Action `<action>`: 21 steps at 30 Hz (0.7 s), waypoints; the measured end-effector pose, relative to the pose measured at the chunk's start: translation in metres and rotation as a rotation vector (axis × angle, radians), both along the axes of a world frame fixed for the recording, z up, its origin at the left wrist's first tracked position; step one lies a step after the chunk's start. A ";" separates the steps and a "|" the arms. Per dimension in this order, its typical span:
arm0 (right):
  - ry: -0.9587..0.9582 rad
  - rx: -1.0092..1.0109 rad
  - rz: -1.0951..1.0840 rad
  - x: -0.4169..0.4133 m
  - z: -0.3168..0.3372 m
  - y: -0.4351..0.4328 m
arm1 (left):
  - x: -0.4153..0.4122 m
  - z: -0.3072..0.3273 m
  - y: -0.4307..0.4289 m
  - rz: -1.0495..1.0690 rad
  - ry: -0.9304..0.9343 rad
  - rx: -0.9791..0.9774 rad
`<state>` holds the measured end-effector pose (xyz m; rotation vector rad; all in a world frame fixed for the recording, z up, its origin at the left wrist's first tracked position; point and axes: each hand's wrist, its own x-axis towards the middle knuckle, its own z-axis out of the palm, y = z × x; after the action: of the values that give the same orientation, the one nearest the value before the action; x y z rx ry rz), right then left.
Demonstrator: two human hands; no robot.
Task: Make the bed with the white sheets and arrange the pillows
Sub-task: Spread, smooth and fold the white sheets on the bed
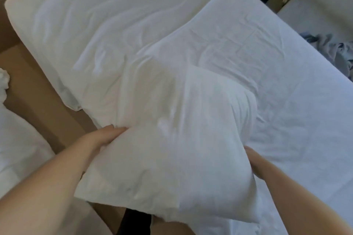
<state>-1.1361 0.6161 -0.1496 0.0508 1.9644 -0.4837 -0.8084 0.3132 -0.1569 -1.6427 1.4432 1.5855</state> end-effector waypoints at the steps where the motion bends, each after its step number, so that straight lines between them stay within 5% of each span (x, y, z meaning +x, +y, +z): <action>1: -0.005 0.032 -0.013 0.001 -0.007 -0.004 | 0.003 0.000 0.001 0.034 -0.009 0.042; 6: 0.166 0.101 -0.194 0.007 -0.018 -0.021 | 0.004 -0.014 0.019 0.211 0.041 -0.070; 11: 0.562 -0.255 -0.089 -0.025 0.012 -0.049 | -0.004 -0.009 0.024 0.280 0.023 -0.108; 15: 0.432 -0.202 0.035 -0.050 0.025 -0.071 | -0.006 -0.007 0.020 0.313 0.049 -0.107; 21: 0.101 0.000 -0.198 -0.039 -0.019 -0.056 | -0.010 -0.030 0.003 0.357 0.027 -0.114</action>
<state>-1.1750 0.5600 -0.1684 0.2268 2.0684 -0.6262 -0.8187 0.3166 -0.1865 -2.0435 1.3293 1.7428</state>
